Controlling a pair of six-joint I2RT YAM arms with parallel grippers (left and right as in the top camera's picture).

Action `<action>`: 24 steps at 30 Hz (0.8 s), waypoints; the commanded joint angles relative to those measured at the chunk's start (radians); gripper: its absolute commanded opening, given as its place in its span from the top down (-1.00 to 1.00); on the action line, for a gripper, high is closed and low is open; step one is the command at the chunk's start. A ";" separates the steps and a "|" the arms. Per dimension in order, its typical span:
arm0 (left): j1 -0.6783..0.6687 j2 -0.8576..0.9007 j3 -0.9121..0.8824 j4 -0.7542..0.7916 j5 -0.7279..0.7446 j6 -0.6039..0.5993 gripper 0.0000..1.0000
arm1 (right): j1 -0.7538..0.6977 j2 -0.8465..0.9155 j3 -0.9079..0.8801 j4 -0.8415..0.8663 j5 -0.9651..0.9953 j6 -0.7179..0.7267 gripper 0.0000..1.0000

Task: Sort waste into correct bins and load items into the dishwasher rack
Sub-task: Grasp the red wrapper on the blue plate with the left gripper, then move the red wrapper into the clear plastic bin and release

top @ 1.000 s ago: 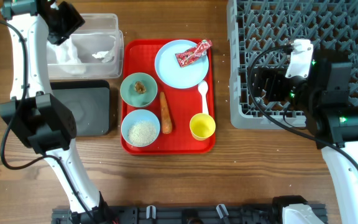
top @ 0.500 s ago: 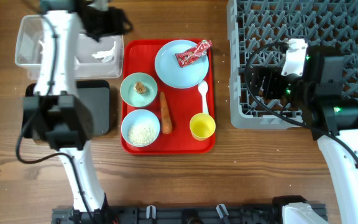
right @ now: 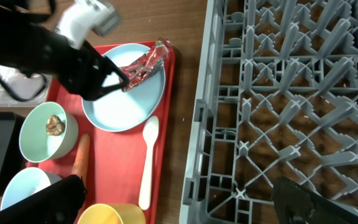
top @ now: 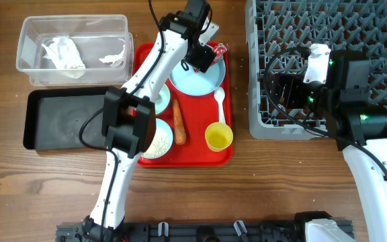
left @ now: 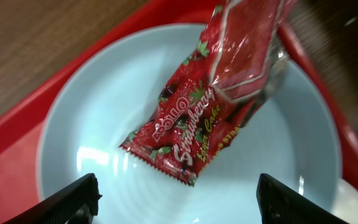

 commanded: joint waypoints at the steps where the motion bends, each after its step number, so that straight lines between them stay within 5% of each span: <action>1: 0.000 0.059 0.014 0.021 0.045 0.055 -0.62 | 0.003 0.003 0.020 -0.003 -0.010 0.022 -0.99; 6: 0.000 0.135 0.014 0.073 0.045 0.055 -0.59 | 0.003 0.003 0.020 -0.005 -0.010 0.021 -0.99; 7: -0.001 0.136 0.014 0.074 0.045 0.055 -0.42 | 0.003 0.003 0.020 -0.005 -0.010 0.021 -1.00; 11: 0.000 0.136 0.014 0.076 0.045 0.055 0.90 | 0.003 0.003 0.020 -0.007 -0.010 0.041 -0.99; 16: 0.006 0.105 0.014 0.064 0.029 -0.018 0.92 | 0.003 0.003 0.020 -0.015 -0.010 0.040 -1.00; 24: 0.188 -0.260 0.036 -0.087 -0.011 -0.193 0.92 | 0.003 0.003 0.020 -0.016 -0.010 0.041 -0.99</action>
